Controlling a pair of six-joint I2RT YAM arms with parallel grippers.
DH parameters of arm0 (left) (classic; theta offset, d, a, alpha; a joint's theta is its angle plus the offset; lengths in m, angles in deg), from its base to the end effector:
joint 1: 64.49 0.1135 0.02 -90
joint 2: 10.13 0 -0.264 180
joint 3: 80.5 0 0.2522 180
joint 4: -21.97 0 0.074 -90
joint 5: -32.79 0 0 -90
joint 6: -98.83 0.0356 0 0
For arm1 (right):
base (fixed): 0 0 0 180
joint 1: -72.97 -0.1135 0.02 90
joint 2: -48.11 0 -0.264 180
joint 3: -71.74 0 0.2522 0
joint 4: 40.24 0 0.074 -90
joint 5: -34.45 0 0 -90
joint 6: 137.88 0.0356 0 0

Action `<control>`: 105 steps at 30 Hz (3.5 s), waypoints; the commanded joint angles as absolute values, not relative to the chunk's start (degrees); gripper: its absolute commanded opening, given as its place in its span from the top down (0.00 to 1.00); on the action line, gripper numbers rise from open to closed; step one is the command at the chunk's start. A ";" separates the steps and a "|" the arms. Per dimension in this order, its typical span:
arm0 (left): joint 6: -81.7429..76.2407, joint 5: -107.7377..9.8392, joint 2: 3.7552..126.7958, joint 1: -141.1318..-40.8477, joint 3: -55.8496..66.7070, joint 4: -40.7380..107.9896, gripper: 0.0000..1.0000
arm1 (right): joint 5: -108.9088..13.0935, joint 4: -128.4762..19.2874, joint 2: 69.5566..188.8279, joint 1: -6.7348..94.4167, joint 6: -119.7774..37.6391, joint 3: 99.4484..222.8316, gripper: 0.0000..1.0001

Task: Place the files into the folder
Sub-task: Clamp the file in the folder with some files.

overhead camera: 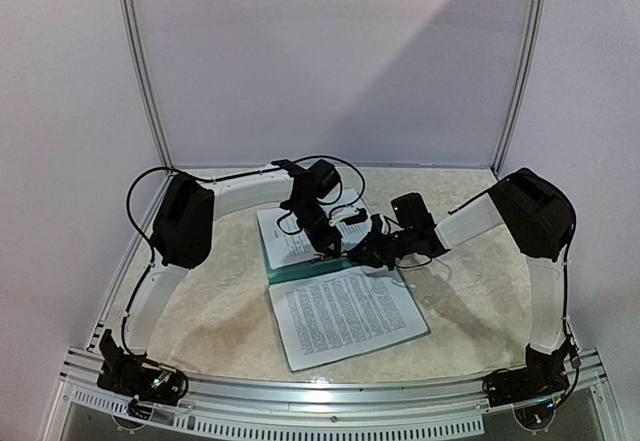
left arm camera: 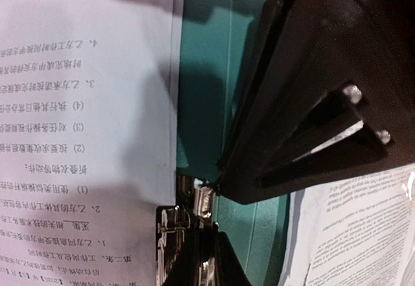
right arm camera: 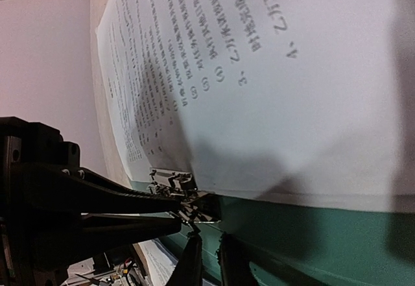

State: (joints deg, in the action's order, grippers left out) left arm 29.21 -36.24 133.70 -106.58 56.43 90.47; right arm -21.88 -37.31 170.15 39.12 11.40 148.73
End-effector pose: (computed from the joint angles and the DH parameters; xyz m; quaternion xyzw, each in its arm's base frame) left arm 0.3703 -0.3517 0.1352 0.5255 0.8220 -0.2008 0.0887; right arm 0.3337 0.2476 0.0893 0.0779 0.8792 0.4640 0.0748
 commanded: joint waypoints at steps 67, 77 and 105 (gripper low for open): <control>27.79 -34.97 141.48 -106.94 54.51 95.45 1.00 | -21.35 -29.05 172.84 38.23 9.74 144.98 0.97; 32.60 -33.20 137.02 -106.86 58.31 98.27 0.66 | -29.42 -38.58 176.30 38.27 4.34 146.44 0.99; 36.02 -44.88 127.12 -102.00 43.51 96.69 0.56 | -34.72 -41.09 173.83 38.04 2.12 149.38 1.00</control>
State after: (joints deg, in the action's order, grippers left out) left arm 34.52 -42.31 125.04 -101.72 43.95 97.09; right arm -26.99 -31.21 171.53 38.16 4.28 149.65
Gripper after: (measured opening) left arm 0.440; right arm 0.008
